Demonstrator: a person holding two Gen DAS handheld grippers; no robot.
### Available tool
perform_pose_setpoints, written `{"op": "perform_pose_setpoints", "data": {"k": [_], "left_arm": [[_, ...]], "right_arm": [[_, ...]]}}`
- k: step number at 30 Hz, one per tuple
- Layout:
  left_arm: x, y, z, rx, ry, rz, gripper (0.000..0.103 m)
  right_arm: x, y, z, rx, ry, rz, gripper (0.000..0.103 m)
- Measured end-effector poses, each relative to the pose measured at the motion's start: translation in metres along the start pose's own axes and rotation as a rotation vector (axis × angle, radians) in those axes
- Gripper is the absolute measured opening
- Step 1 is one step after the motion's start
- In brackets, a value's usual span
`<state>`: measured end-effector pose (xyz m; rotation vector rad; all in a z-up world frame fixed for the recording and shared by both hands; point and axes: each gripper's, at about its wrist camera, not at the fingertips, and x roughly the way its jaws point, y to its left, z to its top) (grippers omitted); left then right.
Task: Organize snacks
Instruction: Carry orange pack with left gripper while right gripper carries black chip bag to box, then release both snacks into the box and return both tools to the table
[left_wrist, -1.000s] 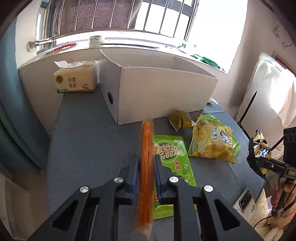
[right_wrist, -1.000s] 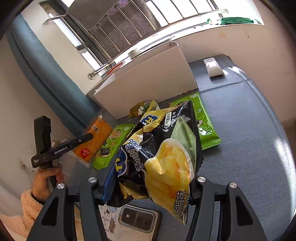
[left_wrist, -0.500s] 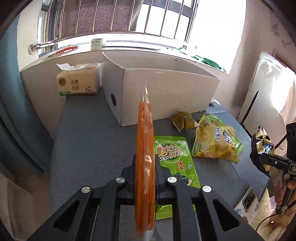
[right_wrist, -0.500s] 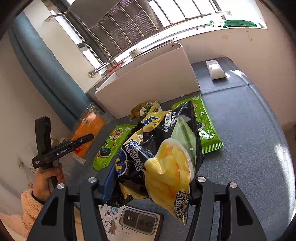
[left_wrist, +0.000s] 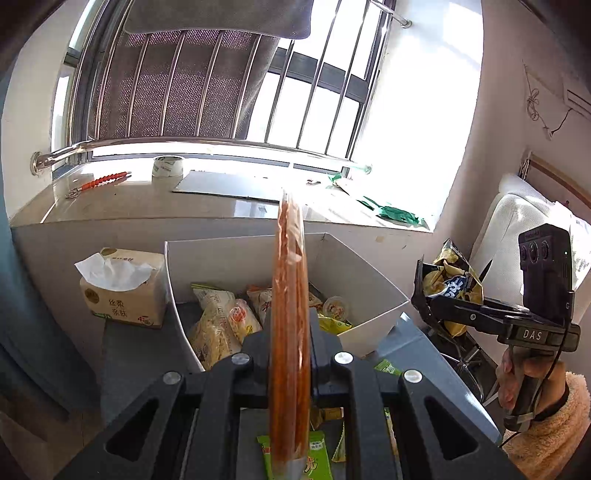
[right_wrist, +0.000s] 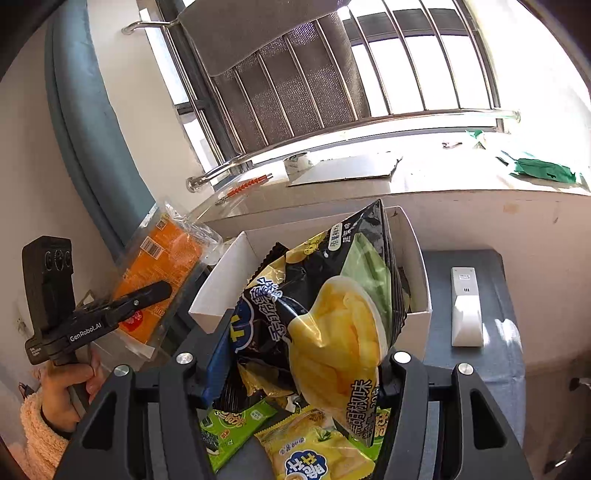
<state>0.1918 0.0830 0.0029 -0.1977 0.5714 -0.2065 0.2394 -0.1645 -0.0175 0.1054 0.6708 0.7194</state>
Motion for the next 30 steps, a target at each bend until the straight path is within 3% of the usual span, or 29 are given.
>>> {"op": "perform_pose_setpoints", "data": {"k": [3, 5, 6, 7, 8, 9, 11, 16, 21, 30], "left_arm": [[0.035, 0.001, 0.025, -0.006, 0.035, 0.003, 0.015], [0.054, 0.003, 0.035, 0.005, 0.033, 0.051, 0.017], [0.062, 0.005, 0.039, 0.009, 0.038, 0.068, 0.035], [0.069, 0.008, 0.042, -0.001, 0.055, 0.084, 0.078], [0.076, 0.011, 0.043, -0.012, 0.08, 0.097, 0.1], [0.079, 0.012, 0.043, -0.011, 0.081, 0.104, 0.103], [0.079, 0.012, 0.04, 0.002, 0.075, 0.12, 0.103], [0.065, 0.019, 0.031, -0.011, 0.078, 0.119, 0.103], [0.031, 0.009, 0.013, 0.016, 0.058, 0.118, 0.103], [-0.038, -0.025, -0.054, 0.062, 0.02, 0.083, 0.103]], "right_arm": [[0.039, -0.01, 0.031, -0.02, 0.04, -0.057, 0.064], [0.06, -0.018, 0.044, -0.015, 0.059, -0.075, 0.064], [0.07, -0.024, 0.049, -0.006, 0.07, -0.087, 0.065], [0.077, -0.029, 0.052, 0.006, 0.08, -0.099, 0.067], [0.084, -0.036, 0.055, 0.025, 0.091, -0.107, 0.074], [0.09, -0.042, 0.058, 0.044, 0.109, -0.095, 0.091], [0.092, -0.048, 0.058, 0.061, 0.117, -0.08, 0.103], [0.071, -0.051, 0.053, 0.058, 0.059, -0.118, 0.103], [0.033, -0.045, 0.041, 0.065, 0.01, -0.085, 0.103], [-0.044, -0.008, -0.042, -0.014, -0.033, -0.037, 0.103]]}}
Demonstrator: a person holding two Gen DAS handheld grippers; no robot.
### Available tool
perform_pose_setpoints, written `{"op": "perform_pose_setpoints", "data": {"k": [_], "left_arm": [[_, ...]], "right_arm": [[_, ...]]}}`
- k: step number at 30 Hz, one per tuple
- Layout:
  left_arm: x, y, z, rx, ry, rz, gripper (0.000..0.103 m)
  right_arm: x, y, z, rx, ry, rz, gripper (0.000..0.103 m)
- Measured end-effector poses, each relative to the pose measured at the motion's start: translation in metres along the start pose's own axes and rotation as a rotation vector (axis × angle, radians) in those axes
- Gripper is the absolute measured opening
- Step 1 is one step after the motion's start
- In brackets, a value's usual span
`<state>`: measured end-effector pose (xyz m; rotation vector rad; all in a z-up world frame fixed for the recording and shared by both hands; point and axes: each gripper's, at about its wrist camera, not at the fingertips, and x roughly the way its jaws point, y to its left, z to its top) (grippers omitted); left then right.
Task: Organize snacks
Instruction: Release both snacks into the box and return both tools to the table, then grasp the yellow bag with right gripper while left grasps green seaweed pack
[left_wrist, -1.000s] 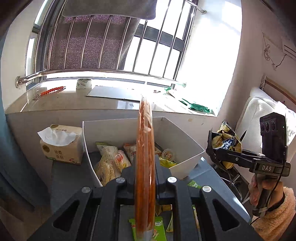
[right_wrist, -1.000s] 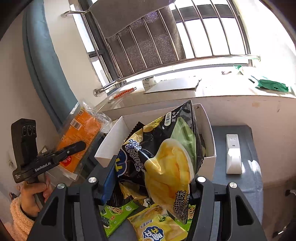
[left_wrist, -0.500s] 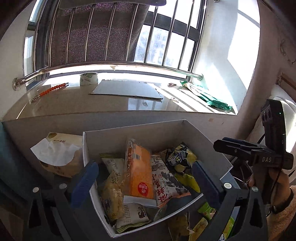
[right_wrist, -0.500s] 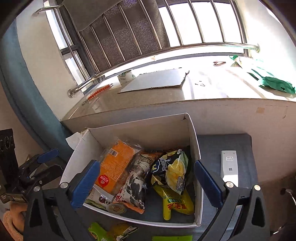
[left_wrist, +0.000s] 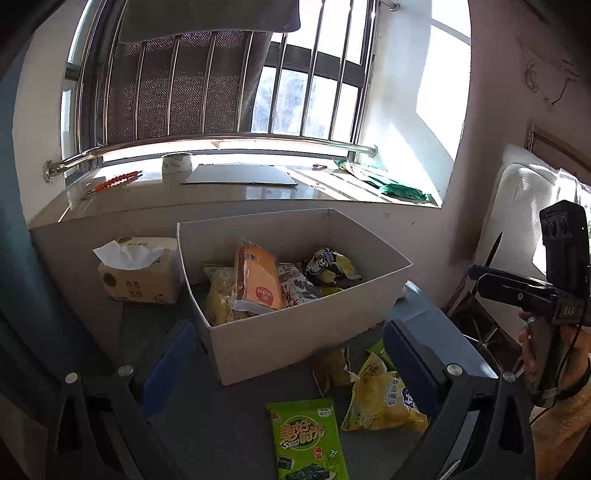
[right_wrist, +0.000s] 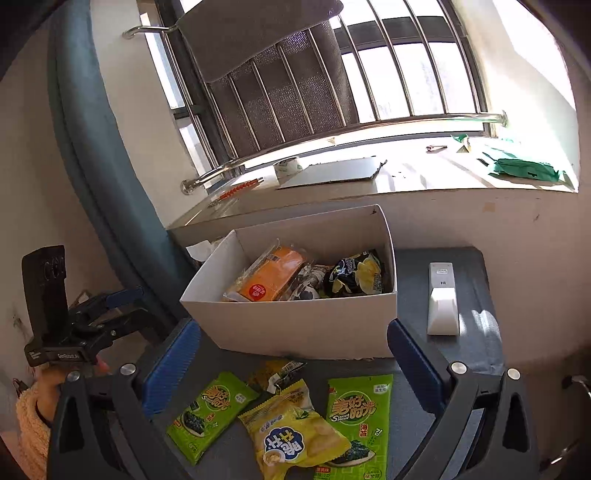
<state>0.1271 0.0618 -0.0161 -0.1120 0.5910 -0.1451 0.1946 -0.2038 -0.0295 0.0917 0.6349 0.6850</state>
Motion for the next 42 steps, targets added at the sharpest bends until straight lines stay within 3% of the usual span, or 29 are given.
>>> {"op": "perform_pose_setpoints", "data": {"k": [4, 9, 11, 13, 16, 21, 29, 36, 40, 41, 42], "left_arm": [[-0.02, -0.01, -0.038, -0.038, 0.015, -0.019, 0.103], [-0.037, -0.021, -0.082, -0.079, 0.035, -0.022, 0.103], [-0.037, -0.021, -0.096, -0.128, 0.053, -0.053, 0.103], [-0.034, -0.024, -0.108, -0.155, 0.078, -0.067, 0.103], [-0.031, -0.033, -0.116, -0.14, 0.106, -0.064, 0.103], [-0.03, -0.039, -0.118, -0.105, 0.119, -0.062, 0.103], [-0.02, -0.032, -0.128, -0.114, 0.175, -0.047, 0.103], [-0.016, -0.024, -0.133, -0.123, 0.199, -0.031, 0.103], [-0.014, -0.021, -0.136, -0.125, 0.212, -0.029, 0.103], [-0.014, -0.02, -0.136, -0.122, 0.213, -0.028, 0.103], [-0.014, -0.019, -0.137, -0.12, 0.214, -0.026, 0.103]], "right_arm": [[-0.023, 0.011, -0.052, 0.014, -0.008, -0.008, 0.103], [-0.046, 0.008, -0.117, 0.128, -0.006, -0.012, 0.103], [-0.049, 0.004, -0.133, 0.139, 0.024, 0.0, 0.103], [-0.051, 0.005, -0.14, 0.104, 0.056, -0.046, 0.103], [-0.055, 0.009, -0.142, 0.033, 0.029, -0.082, 0.103], [-0.034, 0.017, -0.142, -0.117, 0.101, -0.143, 0.103], [0.025, 0.049, -0.116, -0.449, 0.18, -0.119, 0.103], [0.09, 0.062, -0.101, -0.658, 0.376, -0.099, 0.103], [0.118, 0.058, -0.104, -0.648, 0.511, -0.076, 0.103], [0.121, 0.056, -0.106, -0.641, 0.527, -0.092, 0.092], [0.119, 0.055, -0.108, -0.636, 0.513, -0.113, 0.063]]}}
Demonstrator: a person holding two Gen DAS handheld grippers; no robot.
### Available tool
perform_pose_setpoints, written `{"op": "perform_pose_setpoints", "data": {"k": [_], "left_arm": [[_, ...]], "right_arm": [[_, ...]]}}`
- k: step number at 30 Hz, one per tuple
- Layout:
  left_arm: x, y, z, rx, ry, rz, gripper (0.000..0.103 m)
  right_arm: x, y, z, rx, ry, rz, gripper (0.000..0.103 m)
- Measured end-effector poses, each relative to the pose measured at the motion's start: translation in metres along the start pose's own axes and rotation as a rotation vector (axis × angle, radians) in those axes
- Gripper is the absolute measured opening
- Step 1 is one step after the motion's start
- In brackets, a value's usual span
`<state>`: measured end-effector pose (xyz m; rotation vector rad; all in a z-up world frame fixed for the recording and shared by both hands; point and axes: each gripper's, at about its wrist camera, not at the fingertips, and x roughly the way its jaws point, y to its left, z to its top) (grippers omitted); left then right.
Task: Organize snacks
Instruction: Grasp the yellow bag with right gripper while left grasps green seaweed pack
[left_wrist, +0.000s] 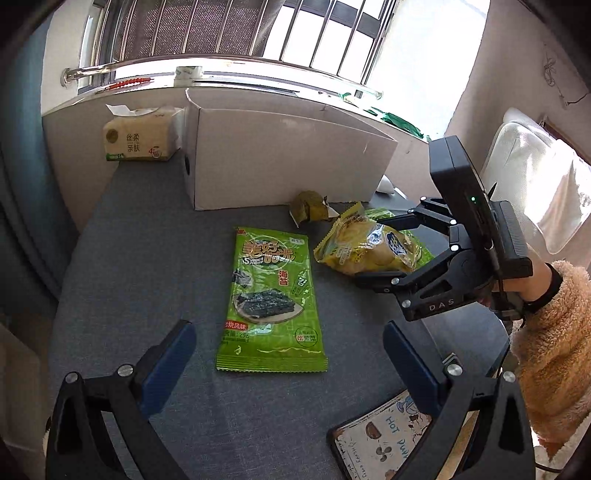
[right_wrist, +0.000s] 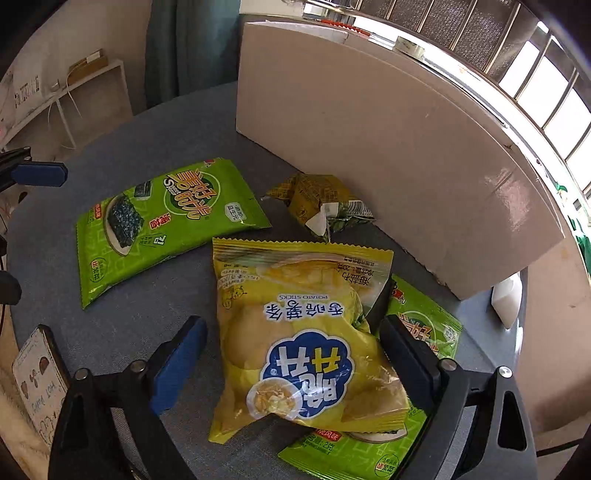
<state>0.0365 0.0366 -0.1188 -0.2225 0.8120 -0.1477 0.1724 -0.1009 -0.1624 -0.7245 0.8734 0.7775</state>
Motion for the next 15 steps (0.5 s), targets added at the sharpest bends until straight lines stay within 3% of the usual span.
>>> {"op": "perform_pose_setpoints", "data": {"k": [3, 5, 6, 9, 15], "left_arm": [[0.002, 0.006, -0.001, -0.012, 0.006, 0.008, 0.103], [0.004, 0.01, -0.001, -0.025, 0.009, 0.008, 0.103], [0.007, 0.011, 0.0, -0.029, 0.014, 0.005, 0.103], [0.016, 0.01, 0.005, -0.014, 0.032, 0.018, 0.103], [0.051, -0.008, 0.016, 0.098, 0.113, 0.066, 0.103]], "right_arm": [[-0.019, -0.006, -0.011, 0.138, -0.117, -0.113, 0.055], [-0.032, -0.005, -0.022, 0.159, -0.145, -0.003, 0.055], [-0.043, -0.002, -0.029, 0.163, -0.195, 0.009, 0.055], [-0.07, 0.009, -0.042, 0.195, -0.258, -0.094, 0.055], [-0.117, 0.023, -0.06, 0.304, -0.398, -0.082, 0.055]]}}
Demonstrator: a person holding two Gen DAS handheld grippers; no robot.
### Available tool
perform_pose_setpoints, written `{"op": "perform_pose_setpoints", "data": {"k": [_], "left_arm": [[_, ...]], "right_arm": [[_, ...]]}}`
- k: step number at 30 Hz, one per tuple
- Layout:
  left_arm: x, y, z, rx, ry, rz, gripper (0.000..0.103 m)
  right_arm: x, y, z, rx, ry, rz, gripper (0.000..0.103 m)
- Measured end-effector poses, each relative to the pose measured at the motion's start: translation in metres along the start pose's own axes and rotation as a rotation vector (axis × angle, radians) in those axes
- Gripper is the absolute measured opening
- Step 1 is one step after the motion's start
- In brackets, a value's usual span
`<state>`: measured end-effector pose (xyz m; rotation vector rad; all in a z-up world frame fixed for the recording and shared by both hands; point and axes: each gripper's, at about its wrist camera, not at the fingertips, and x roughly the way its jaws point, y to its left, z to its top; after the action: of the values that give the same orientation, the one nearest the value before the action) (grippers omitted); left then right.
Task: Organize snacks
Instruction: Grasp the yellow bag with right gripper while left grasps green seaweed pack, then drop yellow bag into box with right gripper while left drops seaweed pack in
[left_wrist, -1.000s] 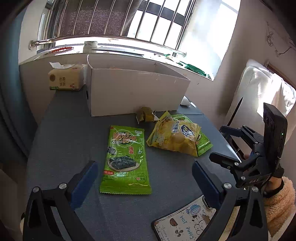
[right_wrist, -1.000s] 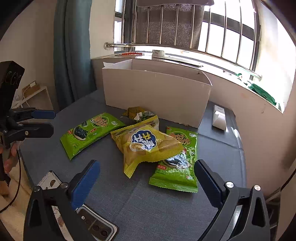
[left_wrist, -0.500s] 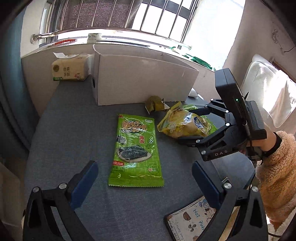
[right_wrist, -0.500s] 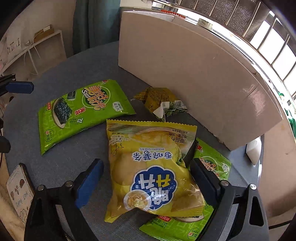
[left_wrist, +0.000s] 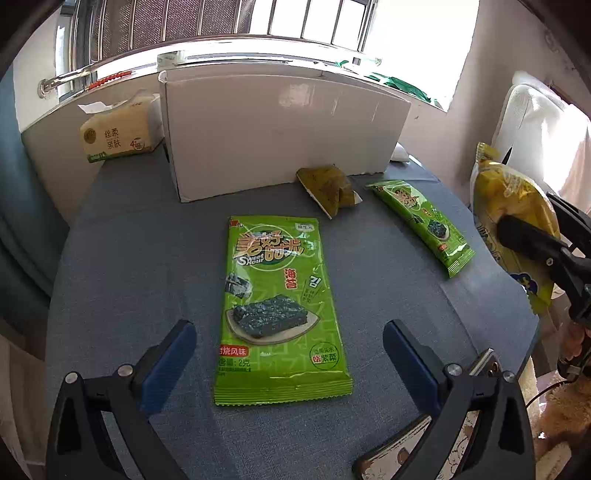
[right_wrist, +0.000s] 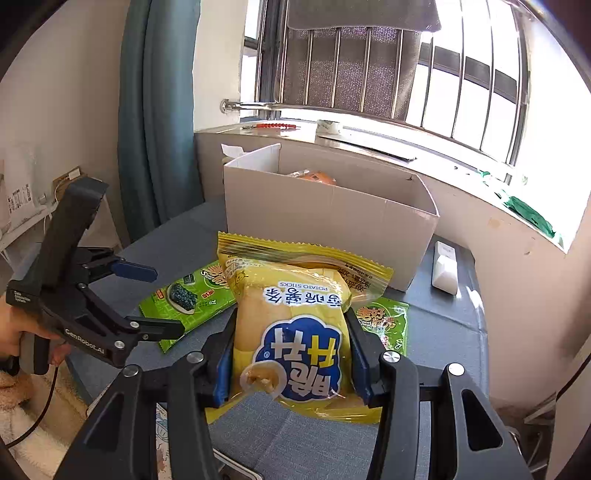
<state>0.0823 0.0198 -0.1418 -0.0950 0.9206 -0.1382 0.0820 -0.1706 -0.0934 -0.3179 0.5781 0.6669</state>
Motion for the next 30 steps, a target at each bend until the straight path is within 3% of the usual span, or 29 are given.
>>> {"op": "perform_pose_setpoints", "data": {"k": [9, 11, 12, 13, 15, 19, 26, 30], "left_arm": [[0.038, 0.003, 0.024, 0.028, 0.086, 0.086, 0.102], [0.038, 0.004, 0.025, 0.037, 0.077, 0.078, 0.093], [0.034, 0.004, 0.025, 0.046, 0.063, 0.067, 0.071], [0.031, 0.005, 0.025, 0.039, 0.054, 0.042, 0.066], [0.021, 0.013, 0.025, -0.004, 0.025, -0.016, 0.066], [-0.005, 0.021, 0.026, -0.029, -0.045, -0.044, 0.066], [-0.063, 0.024, 0.057, -0.075, -0.255, -0.139, 0.067], [-0.082, 0.027, 0.101, -0.019, -0.331, -0.08, 0.068]], "right_arm": [[-0.024, -0.015, -0.022, 0.16, -0.014, 0.014, 0.056], [-0.024, -0.019, -0.026, 0.179, -0.006, 0.017, 0.056], [-0.023, -0.022, -0.028, 0.189, -0.005, 0.02, 0.056], [-0.023, -0.024, -0.03, 0.201, -0.003, 0.027, 0.056], [-0.022, -0.028, -0.033, 0.232, -0.002, 0.044, 0.056], [-0.017, -0.035, -0.036, 0.272, 0.004, 0.055, 0.056], [-0.005, -0.05, -0.011, 0.324, -0.029, 0.124, 0.056], [0.006, -0.067, 0.036, 0.321, -0.081, 0.138, 0.056]]}}
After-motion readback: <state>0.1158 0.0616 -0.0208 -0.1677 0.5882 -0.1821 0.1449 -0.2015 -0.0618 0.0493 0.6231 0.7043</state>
